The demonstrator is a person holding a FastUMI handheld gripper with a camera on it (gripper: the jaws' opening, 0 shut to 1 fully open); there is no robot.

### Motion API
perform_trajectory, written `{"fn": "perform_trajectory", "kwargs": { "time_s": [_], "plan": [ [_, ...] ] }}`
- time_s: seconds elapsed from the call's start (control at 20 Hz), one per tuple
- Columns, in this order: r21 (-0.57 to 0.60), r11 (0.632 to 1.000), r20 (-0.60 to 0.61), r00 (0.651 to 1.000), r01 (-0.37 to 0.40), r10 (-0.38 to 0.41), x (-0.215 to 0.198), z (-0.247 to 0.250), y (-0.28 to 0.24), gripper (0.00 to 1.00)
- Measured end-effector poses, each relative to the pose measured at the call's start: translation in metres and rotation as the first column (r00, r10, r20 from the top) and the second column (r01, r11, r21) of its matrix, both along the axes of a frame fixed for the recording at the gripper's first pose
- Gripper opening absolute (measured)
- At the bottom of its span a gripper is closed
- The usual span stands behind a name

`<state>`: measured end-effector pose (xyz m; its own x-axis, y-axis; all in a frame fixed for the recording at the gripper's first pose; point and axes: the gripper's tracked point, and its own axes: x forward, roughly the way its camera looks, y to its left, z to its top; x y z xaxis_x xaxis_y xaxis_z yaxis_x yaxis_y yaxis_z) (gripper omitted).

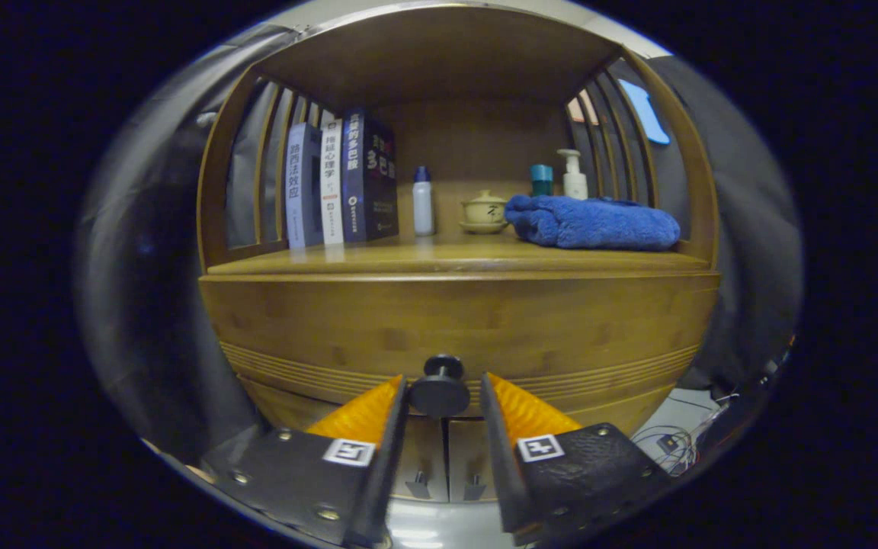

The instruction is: Pull open the drawer, take out the items inside it, and place them on the countertop above the cabinet.

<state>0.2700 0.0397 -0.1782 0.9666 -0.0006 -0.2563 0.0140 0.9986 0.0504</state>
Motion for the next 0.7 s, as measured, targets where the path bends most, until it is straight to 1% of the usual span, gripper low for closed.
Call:
{"fn": "perform_trajectory", "kwargs": {
  "time_s": [0.05, 0.1, 0.15, 0.25, 0.35, 0.4, 0.5, 0.7],
  "plan": [
    [-0.013, 1.0, -0.007, 1.0, 0.006, -0.006, -0.004, -0.001, 0.001, 0.46],
    [-0.02, 1.0, -0.006, 1.0, 0.012, -0.012, 0.001, -0.002, -0.001, 0.49],
    [-0.011, 1.0, -0.007, 1.0, 0.021, -0.021, 0.003, -0.002, -0.002, 0.43],
    [0.016, 0.999, -0.008, 0.999, 0.04, -0.04, 0.003, -0.002, -0.001, 0.43],
    [0.051, 0.997, -0.021, 0.998, 0.059, -0.058, 0.004, -0.003, -0.001, 0.38],
    [0.045, 0.997, -0.029, 0.998, 0.06, -0.059, 0.003, -0.003, -0.001, 0.38],
    [0.032, 0.998, -0.048, 0.998, 0.053, -0.051, 0.0, -0.002, -0.001, 0.32],
    [0.052, 0.996, -0.078, 0.994, 0.075, -0.07, -0.008, -0.002, -0.003, 0.32]
  ]
}}
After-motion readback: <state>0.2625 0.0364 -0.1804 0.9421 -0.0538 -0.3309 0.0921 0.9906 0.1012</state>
